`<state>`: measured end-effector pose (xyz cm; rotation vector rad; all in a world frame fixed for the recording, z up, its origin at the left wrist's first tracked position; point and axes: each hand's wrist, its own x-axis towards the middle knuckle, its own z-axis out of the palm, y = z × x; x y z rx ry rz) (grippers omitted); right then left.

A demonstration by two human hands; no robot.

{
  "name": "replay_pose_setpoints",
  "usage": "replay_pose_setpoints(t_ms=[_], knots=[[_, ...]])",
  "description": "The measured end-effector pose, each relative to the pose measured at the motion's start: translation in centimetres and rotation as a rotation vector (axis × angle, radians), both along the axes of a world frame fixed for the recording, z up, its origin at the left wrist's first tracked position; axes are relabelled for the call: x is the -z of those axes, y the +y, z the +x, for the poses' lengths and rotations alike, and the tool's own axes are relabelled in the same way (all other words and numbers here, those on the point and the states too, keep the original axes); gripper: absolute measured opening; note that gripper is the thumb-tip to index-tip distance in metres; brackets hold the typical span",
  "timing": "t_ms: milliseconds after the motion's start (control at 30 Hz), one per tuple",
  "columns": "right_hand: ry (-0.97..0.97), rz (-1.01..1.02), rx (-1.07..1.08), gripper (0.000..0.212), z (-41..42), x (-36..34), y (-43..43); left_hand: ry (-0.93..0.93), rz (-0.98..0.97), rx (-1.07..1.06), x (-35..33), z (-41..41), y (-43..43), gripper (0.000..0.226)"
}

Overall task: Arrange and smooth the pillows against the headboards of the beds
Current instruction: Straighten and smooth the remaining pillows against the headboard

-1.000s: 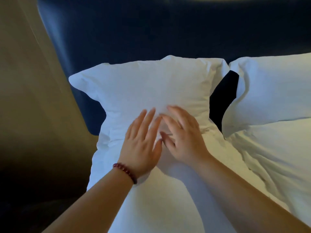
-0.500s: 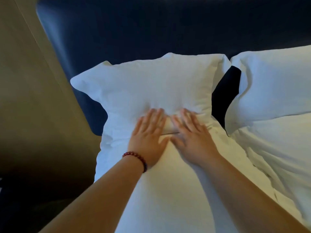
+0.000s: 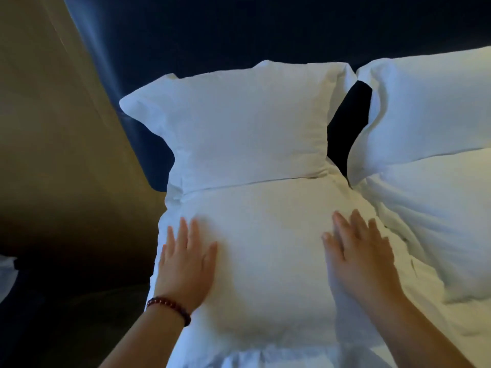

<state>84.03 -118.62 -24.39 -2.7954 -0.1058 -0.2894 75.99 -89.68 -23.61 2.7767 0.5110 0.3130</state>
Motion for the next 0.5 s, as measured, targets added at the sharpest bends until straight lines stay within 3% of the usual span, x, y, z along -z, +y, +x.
replay_pose_setpoints(t_ms=[67,167,233,400,500], knots=[[-0.197,0.029,-0.199,0.057,-2.4,-0.8,3.4,-0.178,0.095,0.246,-1.2,-0.1,-3.4,0.07],[-0.281,-0.127,-0.5,0.056,-6.0,1.6,6.3,-0.155,0.276,0.56,1.7,-1.7,-6.0,0.06],[-0.271,-0.158,-0.444,0.055,-5.9,3.7,4.2,-0.071,0.327,0.469,4.1,-2.8,-3.5,0.064],[-0.166,-0.058,-0.063,0.068,-6.0,7.1,-3.2,0.034,0.383,0.164,5.9,-5.9,2.0,0.07],[-0.247,0.053,-0.041,0.06,-8.2,5.9,-1.2,-0.095,0.249,0.104,3.8,-6.8,-1.4,0.073]])
